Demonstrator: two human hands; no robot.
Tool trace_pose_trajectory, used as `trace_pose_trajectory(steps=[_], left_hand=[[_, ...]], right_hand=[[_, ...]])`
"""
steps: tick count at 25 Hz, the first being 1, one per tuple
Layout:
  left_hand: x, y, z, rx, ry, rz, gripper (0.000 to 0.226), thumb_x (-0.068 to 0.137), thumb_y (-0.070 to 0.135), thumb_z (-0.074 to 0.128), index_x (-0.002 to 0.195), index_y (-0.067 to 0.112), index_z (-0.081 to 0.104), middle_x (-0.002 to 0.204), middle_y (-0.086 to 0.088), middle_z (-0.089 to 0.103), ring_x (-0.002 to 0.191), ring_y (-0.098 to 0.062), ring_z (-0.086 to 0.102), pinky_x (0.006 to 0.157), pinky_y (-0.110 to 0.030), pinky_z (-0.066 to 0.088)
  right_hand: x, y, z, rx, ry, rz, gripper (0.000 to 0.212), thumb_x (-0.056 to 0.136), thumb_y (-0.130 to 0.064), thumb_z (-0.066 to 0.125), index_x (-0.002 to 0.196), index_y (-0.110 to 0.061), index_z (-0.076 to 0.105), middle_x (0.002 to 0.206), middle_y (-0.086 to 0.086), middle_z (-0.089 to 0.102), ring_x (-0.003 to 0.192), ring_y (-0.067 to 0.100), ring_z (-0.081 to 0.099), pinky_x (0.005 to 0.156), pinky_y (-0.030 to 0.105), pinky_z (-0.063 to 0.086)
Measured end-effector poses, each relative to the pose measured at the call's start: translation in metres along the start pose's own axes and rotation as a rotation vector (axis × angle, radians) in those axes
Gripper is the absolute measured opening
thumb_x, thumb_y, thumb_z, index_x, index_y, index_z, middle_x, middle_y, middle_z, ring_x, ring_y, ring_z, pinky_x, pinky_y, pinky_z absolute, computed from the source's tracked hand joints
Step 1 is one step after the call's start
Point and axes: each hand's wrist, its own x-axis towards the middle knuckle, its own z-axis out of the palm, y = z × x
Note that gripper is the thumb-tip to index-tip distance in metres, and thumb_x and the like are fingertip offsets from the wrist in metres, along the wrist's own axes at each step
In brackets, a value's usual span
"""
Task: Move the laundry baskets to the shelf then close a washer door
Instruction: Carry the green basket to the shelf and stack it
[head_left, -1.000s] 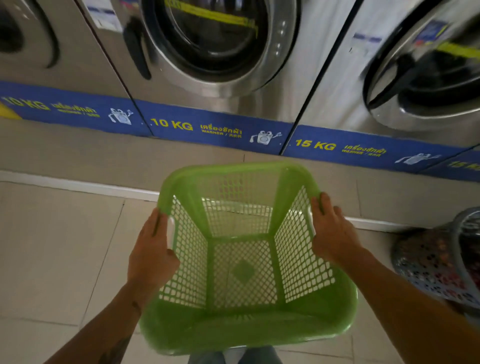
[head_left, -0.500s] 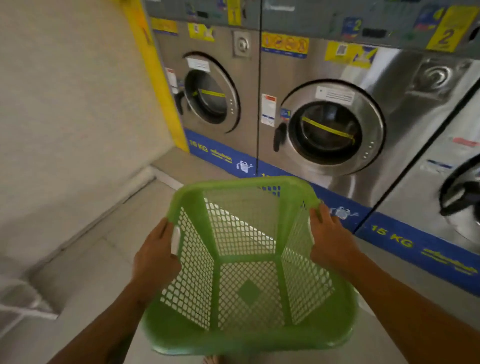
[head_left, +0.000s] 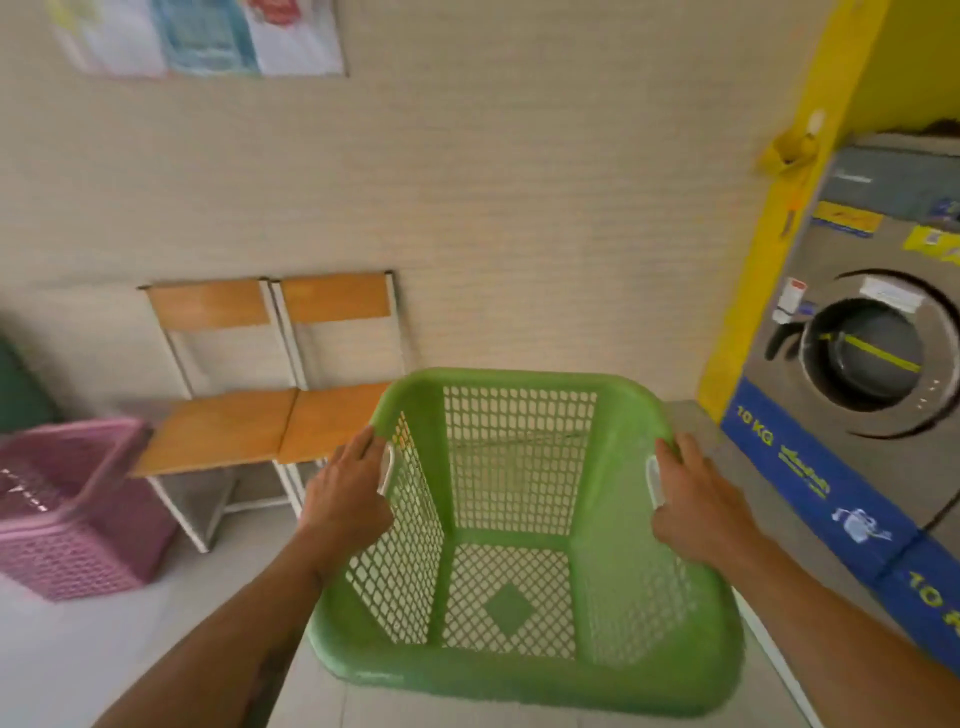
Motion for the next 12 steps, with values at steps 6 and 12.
trace_pose_trajectory(steps=[6, 12], left_hand=[[-0.016, -0.224, -0.052, 0.162, 0.039, -0.187, 0.060, 0.067, 0.018, 0.060, 0.126, 0.021, 0.048, 0.131, 0.004, 0.049, 0.110, -0.024, 0.056, 0.078, -0.041, 0.058], [-0.020, -0.373, -0.074, 0.165, 0.119, -0.330, 0.061, 0.066, 0.021, 0.074, 0.123, 0.019, 0.054, 0.128, 0.004, 0.054, 0.104, -0.020, 0.058, 0.079, -0.037, 0.057]], right_hand=[[0.055, -0.233, 0.021, 0.027, 0.033, -0.253, 0.074, 0.068, -0.022, 0.060, 0.137, -0.014, 0.034, 0.141, 0.004, 0.027, 0.111, 0.031, 0.051, 0.073, 0.037, 0.046], [0.107, -0.404, 0.042, 0.030, 0.022, -0.419, 0.072, 0.071, -0.018, 0.062, 0.137, -0.013, 0.034, 0.140, 0.006, 0.028, 0.108, 0.030, 0.052, 0.072, 0.036, 0.045]])
